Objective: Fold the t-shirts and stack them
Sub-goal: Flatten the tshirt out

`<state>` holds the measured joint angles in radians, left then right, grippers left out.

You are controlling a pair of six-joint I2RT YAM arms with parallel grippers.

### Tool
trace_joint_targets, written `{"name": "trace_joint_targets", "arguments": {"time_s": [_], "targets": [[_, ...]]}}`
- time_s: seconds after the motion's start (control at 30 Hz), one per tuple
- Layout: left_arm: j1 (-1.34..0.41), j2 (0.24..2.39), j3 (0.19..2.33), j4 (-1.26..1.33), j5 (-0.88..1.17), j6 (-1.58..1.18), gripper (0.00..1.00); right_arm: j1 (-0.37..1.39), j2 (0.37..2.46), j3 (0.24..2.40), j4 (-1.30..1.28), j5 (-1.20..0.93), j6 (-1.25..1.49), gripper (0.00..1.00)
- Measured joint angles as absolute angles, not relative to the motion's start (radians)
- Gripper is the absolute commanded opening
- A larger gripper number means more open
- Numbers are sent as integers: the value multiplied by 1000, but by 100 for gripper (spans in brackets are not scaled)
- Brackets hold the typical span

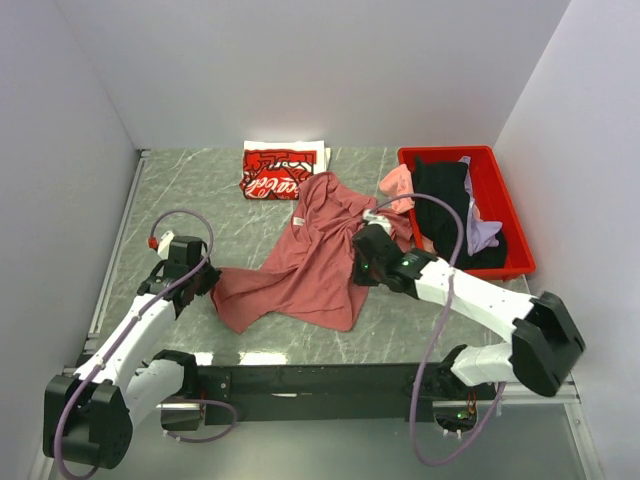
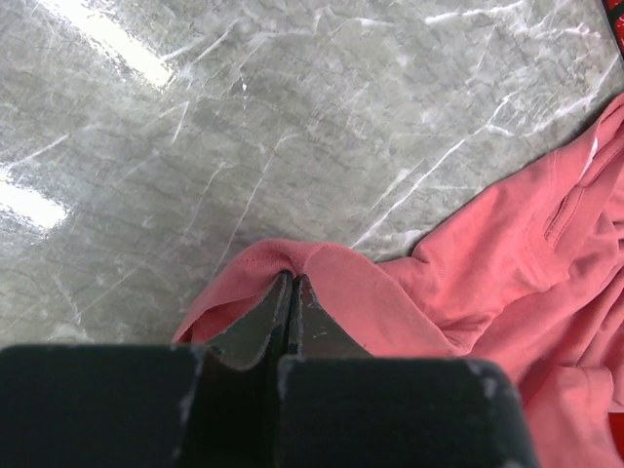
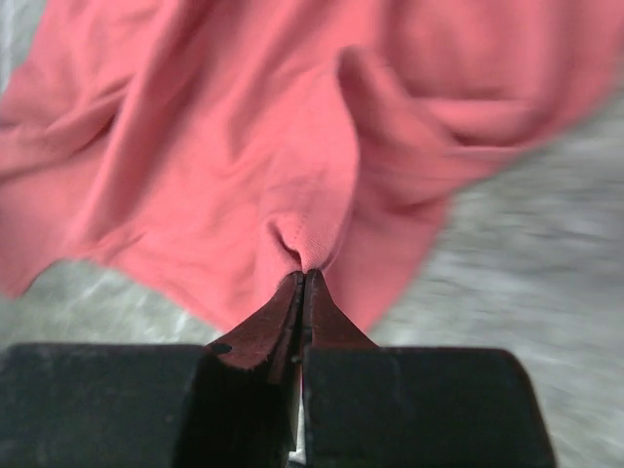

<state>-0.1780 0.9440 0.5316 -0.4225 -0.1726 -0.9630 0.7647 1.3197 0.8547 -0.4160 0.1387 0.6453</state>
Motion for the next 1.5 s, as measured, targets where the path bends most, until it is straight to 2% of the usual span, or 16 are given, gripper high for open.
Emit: {"name": "trace_joint_targets", "arguments": {"time_s": [0.3, 0.7, 1.0, 1.3, 1.5], "targets": [[-178, 943, 598, -458, -172, -967, 1, 723, 1196, 855, -546, 462, 619, 0], [-178, 874, 1156, -480, -226, -972, 1, 705, 899, 1232, -476, 717, 385, 0], [-178, 849, 1537, -494, -249, -944, 1, 702, 852, 1585, -423, 658, 169, 0], [-178, 889, 1925, -520, -313, -830, 1, 702, 902, 1924, -492, 410, 83, 0], [-178, 836, 2032, -468, -330, -743, 1, 702, 904, 2075, -533, 220, 86, 0]]}}
